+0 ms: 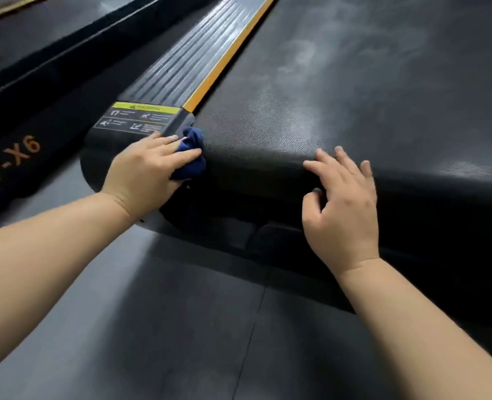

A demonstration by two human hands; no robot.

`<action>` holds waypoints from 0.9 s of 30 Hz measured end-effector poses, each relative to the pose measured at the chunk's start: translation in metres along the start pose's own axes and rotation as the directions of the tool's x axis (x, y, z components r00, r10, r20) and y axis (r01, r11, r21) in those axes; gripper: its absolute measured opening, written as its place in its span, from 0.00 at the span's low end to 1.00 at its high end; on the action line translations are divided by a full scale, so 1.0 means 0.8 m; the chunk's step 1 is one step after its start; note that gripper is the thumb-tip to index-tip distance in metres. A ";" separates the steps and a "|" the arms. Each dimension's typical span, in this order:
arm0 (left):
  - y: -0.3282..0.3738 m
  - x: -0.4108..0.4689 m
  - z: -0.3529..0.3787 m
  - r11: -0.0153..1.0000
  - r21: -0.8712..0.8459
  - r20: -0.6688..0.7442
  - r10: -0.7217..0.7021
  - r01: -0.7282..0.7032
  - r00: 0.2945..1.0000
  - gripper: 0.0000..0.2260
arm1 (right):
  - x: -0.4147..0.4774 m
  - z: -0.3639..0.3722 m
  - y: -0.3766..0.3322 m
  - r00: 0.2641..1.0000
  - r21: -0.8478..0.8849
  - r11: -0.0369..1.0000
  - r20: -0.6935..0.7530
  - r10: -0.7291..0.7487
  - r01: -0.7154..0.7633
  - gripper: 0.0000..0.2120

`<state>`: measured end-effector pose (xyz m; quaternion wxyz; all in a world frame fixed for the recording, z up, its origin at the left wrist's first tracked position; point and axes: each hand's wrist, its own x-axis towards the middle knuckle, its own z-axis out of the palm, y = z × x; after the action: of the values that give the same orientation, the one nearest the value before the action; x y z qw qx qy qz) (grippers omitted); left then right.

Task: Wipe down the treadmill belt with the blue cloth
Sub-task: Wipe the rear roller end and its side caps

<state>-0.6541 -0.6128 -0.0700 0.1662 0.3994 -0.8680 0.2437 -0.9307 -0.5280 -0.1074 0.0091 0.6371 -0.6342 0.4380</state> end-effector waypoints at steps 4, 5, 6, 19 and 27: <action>0.084 0.043 -0.019 0.983 -0.180 -0.102 0.024 -0.043 0.994 0.17 | -0.017 -0.037 0.028 0.995 0.025 1.000 -0.103 0.017 -0.015 0.19; 0.113 0.062 -0.024 0.968 -0.233 -0.091 0.074 -0.094 0.993 0.19 | -0.022 -0.049 0.038 0.992 0.011 1.000 -0.126 0.024 -0.023 0.19; 0.142 0.082 -0.028 0.948 -0.286 -0.068 0.128 -0.143 0.989 0.21 | -0.026 -0.060 0.050 0.989 -0.013 0.999 -0.144 0.031 -0.033 0.19; 0.405 0.236 -0.057 0.671 -0.634 -0.167 0.366 -0.384 0.915 0.18 | -0.069 -0.211 0.135 0.622 0.800 0.342 0.050 0.781 -0.494 0.14; 0.408 0.245 -0.046 0.623 -0.777 0.067 0.228 -0.093 0.971 0.21 | -0.098 -0.210 0.148 0.197 0.912 -0.051 0.142 0.970 -0.406 0.09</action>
<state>-1.0261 -0.5294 -0.0395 0.2281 0.2297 -0.9313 -0.1670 -1.1043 -0.3935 -0.1131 -0.3418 -0.0874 -0.5403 0.7639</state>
